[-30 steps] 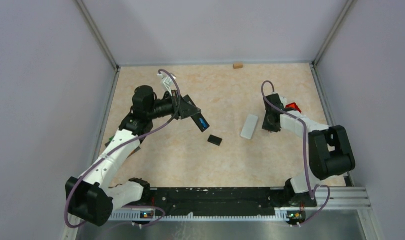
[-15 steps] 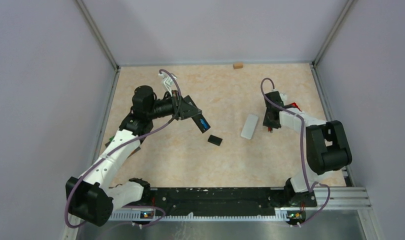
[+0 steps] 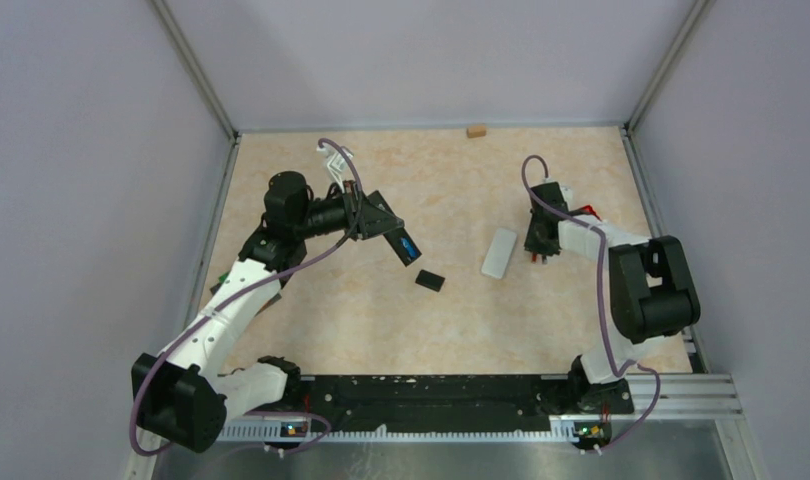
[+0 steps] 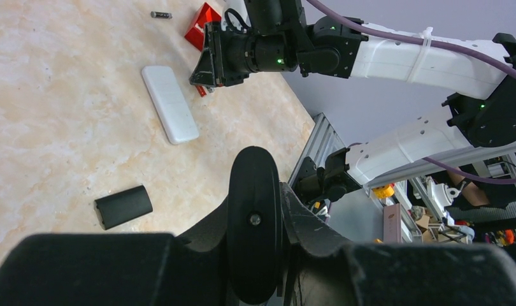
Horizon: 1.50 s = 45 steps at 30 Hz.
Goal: Load the batteries into the remote control
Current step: Pick up the battery from the center of the board, then place the battery at the center of the board.
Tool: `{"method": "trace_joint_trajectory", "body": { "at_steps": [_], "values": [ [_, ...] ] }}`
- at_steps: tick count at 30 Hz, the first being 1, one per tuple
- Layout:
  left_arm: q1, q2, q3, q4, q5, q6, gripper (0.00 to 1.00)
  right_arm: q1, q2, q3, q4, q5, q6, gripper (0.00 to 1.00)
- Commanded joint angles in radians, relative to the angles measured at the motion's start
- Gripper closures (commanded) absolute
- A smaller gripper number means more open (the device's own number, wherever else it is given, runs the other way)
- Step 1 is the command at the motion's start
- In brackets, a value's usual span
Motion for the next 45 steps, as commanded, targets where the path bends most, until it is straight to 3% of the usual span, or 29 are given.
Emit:
{"method": "trace_joint_trajectory", "body": {
  "at_steps": [1,6,11,15,19,26,33,41,45],
  "values": [
    [0.000,-0.008,-0.005,0.063,0.020,0.003,1.00,-0.013,0.023,-0.001,0.024,-0.018,-0.002,0.85],
    [0.000,-0.012,-0.007,0.062,0.018,0.004,1.00,-0.013,-0.003,-0.023,0.072,-0.043,-0.019,1.00],
    [0.000,-0.012,-0.015,0.088,0.024,-0.007,1.00,-0.008,-0.178,-0.092,0.186,-0.159,-0.059,1.00],
    [-0.002,-0.029,-0.071,0.267,0.067,-0.083,1.00,0.016,-0.323,-0.131,0.254,-0.298,-0.084,1.00],
    [-0.003,-0.059,-0.087,0.325,0.097,-0.084,1.00,0.059,-0.456,-0.196,0.365,-0.471,-0.100,1.00],
    [-0.006,-0.129,-0.098,0.284,0.095,-0.046,1.00,0.136,-0.592,-0.250,0.452,-0.724,-0.138,1.00],
    [-0.005,-0.136,-0.094,0.208,0.049,-0.052,1.00,0.150,-0.761,-0.259,0.529,-0.983,-0.028,1.00],
    [-0.006,-0.109,-0.097,0.225,0.032,-0.088,1.00,0.150,-0.857,-0.255,0.395,-0.931,0.032,1.00],
    [-0.005,-0.115,-0.093,0.225,0.022,-0.084,1.00,0.149,-0.861,-0.292,0.446,-0.978,0.073,1.00]
  ]
}}
